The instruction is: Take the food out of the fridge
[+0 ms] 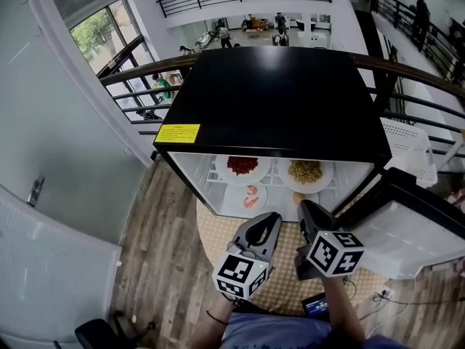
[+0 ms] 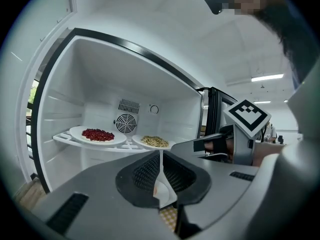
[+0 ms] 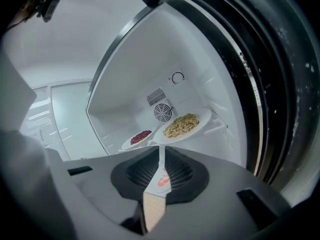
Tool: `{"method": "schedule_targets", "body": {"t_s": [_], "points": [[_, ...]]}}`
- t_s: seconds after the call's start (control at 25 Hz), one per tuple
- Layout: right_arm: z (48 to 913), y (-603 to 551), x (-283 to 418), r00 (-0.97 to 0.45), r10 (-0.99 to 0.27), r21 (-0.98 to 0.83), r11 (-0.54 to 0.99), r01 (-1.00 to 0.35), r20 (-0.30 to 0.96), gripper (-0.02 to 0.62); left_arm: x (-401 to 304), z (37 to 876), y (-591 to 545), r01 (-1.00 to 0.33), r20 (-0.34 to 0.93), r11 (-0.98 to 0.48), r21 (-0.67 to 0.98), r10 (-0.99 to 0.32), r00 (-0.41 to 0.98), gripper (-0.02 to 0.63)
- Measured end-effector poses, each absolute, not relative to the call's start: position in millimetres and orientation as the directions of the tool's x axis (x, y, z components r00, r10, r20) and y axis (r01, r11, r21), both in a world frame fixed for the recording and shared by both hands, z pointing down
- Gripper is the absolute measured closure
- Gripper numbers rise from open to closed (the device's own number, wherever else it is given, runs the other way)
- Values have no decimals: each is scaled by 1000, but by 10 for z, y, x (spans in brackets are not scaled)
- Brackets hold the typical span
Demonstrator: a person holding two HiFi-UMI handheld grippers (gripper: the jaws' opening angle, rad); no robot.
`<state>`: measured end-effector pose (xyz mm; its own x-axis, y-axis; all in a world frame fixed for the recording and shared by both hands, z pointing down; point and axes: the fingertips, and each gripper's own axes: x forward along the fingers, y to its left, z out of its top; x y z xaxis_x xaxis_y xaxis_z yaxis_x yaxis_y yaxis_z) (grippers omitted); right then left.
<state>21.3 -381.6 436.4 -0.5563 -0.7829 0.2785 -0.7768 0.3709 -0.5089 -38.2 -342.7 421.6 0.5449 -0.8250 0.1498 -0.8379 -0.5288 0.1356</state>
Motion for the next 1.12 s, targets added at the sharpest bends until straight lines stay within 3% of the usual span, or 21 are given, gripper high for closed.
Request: {"method": "schedule_targets", "body": {"t_s": [0.12, 0.48, 0.8, 1.12], "points": [[4393, -3858, 176, -567, -772, -563, 343, -752, 286, 483, -378, 4206, -3519, -820, 145, -553, 151, -808, 572, 586], [4381, -4118, 288, -462, -844, -696, 158, -700, 273, 414, -391, 4182, -3654, -766, 132, -625, 151, -756, 642, 586], [4397, -4256, 303, -416, -869, -776, 61, -628, 268, 413, -443, 4195, -3683, -740, 127, -653, 160, -730, 672, 586], [4395, -4188, 328, -412, -880, -831, 37, -555, 236, 480, -515, 4246, -3677, -736, 146, -656, 167, -722, 676, 586]]}}
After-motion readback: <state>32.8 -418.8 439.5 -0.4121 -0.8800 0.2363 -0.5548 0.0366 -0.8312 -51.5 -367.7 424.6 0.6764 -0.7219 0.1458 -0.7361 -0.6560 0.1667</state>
